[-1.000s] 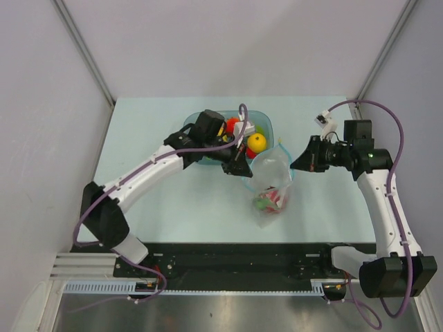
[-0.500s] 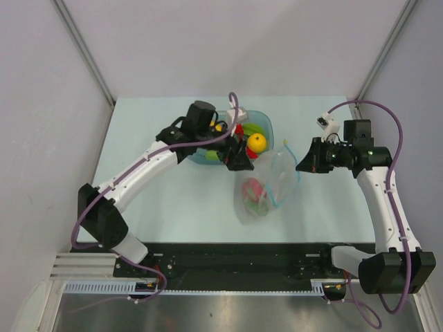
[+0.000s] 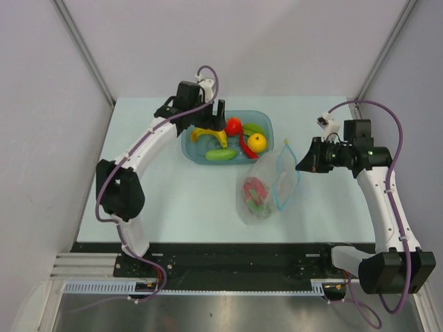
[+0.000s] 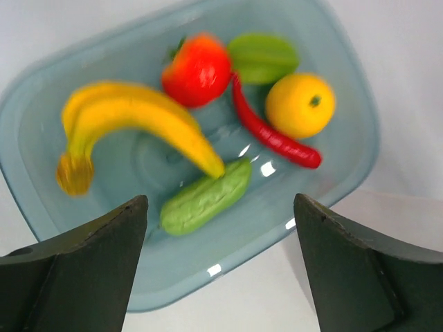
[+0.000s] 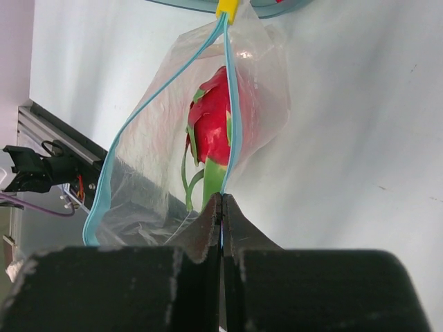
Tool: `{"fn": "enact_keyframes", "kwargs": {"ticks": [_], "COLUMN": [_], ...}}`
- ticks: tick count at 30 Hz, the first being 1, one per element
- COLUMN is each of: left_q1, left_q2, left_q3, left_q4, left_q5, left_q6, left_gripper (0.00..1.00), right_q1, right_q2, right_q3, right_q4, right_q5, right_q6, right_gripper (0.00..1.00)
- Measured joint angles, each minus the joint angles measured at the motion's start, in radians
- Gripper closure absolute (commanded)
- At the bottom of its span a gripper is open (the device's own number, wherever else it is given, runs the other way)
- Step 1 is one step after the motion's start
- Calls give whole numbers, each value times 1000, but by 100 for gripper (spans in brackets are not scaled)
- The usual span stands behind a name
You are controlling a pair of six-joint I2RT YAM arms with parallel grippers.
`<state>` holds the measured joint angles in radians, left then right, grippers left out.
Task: Place the food in the zip-top bag and seal the zipper
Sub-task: Pick up the fake fruit from the bin.
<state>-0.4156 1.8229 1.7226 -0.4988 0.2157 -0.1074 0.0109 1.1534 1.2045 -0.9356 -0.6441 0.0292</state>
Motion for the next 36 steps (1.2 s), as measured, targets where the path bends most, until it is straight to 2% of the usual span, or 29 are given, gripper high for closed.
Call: {"fn": "enact_keyframes", "kwargs": {"ticks": [5, 11, 25, 28, 29, 31, 32, 34, 35, 36], "left_q1": [-36, -53, -53, -52, -52, -52, -51, -51, -50, -49], "left_q2": [54, 162, 330, 335, 335, 335, 335, 335, 335, 333], "left_q3": [-98, -100, -25, -18, -18, -17, -16, -14, -13, -13], "left_q4": [-2, 34, 100, 132, 140, 154, 154, 149, 150, 150], "left_q5": [-132, -180, -235, -221, -214, -205, -201, -183, -175, -161], "left_q6": [-133, -230, -285, -285, -282, -278, -280, -271, -270, -266], "left_gripper": [11, 13, 31, 44, 56, 65, 74, 82, 92, 96], "right_q1": [0, 18, 126, 130, 132, 135, 136, 138, 139, 140], "right_q2": [0, 0, 12, 27, 30, 35, 35, 35, 36, 36], "right_q3": [0, -13, -35, -43, -45, -45, -45, -45, -45, -45], "right_q4": [15, 55, 172, 199, 206, 214, 217, 219, 220, 220], "right_q5": [-28, -81, -117, -116, -116, -116, -116, -116, -117, -119], "right_q6": [23, 69, 162, 177, 180, 183, 184, 186, 187, 188], "right_gripper": [100, 100, 100, 100, 100, 100, 100, 100, 100, 100]}}
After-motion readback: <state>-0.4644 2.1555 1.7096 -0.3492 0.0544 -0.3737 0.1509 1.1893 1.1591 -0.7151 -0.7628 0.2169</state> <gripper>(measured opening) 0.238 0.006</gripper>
